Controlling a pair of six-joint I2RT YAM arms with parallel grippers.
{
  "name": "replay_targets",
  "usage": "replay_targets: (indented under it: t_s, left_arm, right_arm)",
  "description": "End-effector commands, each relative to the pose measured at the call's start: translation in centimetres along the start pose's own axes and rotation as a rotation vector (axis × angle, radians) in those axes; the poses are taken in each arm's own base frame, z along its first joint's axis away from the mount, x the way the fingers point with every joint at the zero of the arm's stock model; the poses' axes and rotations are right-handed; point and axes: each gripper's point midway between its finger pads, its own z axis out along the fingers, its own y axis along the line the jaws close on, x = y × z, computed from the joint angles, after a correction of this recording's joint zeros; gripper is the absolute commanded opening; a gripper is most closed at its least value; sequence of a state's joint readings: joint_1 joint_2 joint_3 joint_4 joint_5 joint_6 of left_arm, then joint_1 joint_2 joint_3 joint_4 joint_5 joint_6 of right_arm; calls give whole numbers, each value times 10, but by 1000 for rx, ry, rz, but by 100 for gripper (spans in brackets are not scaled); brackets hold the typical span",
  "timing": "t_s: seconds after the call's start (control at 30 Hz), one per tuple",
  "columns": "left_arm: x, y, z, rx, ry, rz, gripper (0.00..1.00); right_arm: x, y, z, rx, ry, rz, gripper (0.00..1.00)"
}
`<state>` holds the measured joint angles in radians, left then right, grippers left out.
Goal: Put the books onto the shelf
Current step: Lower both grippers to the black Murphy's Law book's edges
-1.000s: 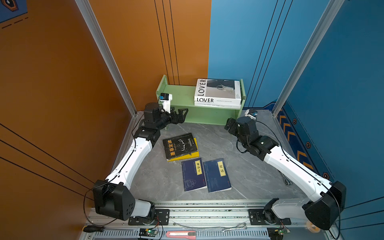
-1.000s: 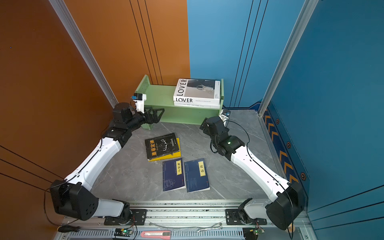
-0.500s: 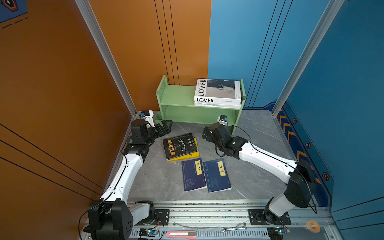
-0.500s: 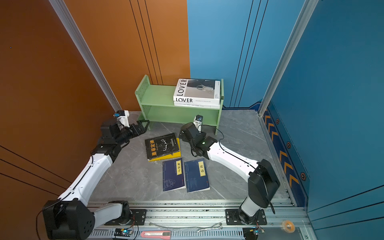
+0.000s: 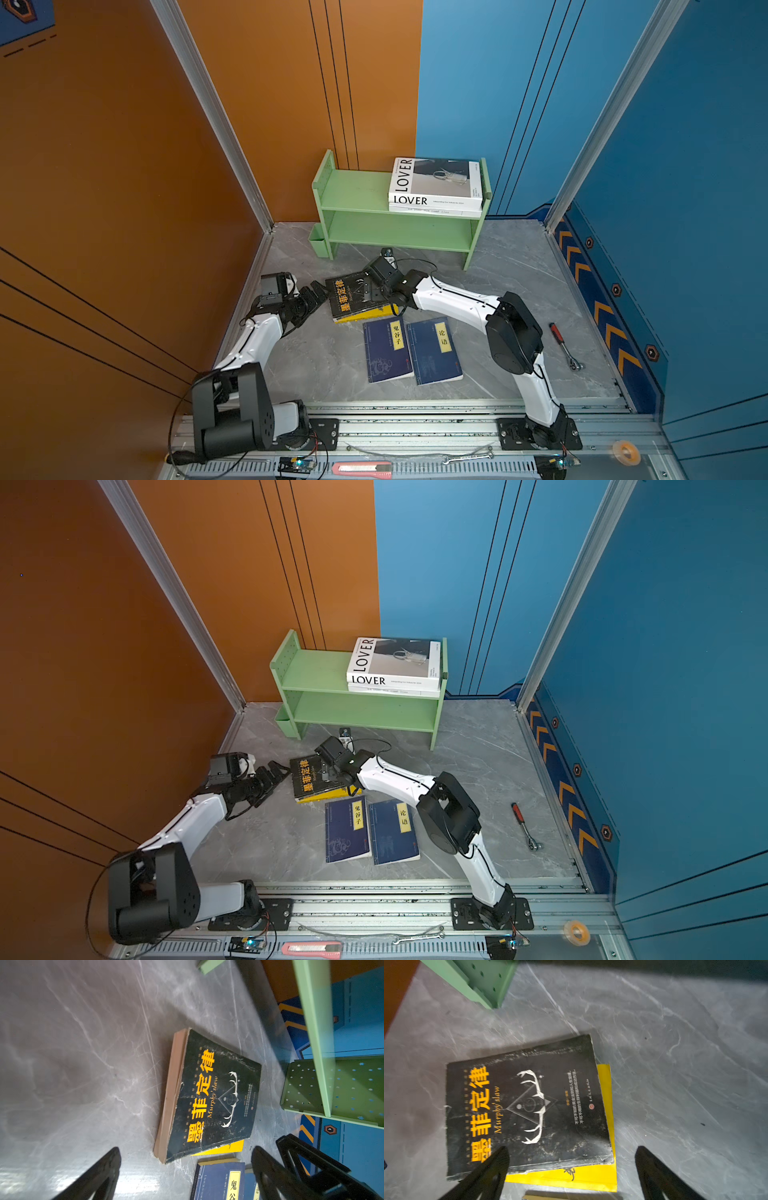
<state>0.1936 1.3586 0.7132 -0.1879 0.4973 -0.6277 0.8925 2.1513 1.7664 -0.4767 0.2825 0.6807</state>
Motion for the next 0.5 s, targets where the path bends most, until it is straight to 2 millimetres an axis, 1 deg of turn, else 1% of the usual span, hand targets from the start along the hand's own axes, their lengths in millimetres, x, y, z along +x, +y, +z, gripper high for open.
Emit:
replay_targets:
  t_s: [0.0,0.13,0.23,0.47]
  left_arm:
    - [1,-10,12,91,40,-38,95]
    - [-6,-7,20,87,18,-65,95]
    - [-8,-3,28,81,25,-92,95]
    - [-4,7,52,44,59,-129,94]
  right_arm:
    - [10,-4,14,-23,75,45,96]
    - [19,-6,34,-38,110,84,95]
    - [27,-11,44,-28,134,98,95]
    - [33,-14,51,-23,157,111,94]
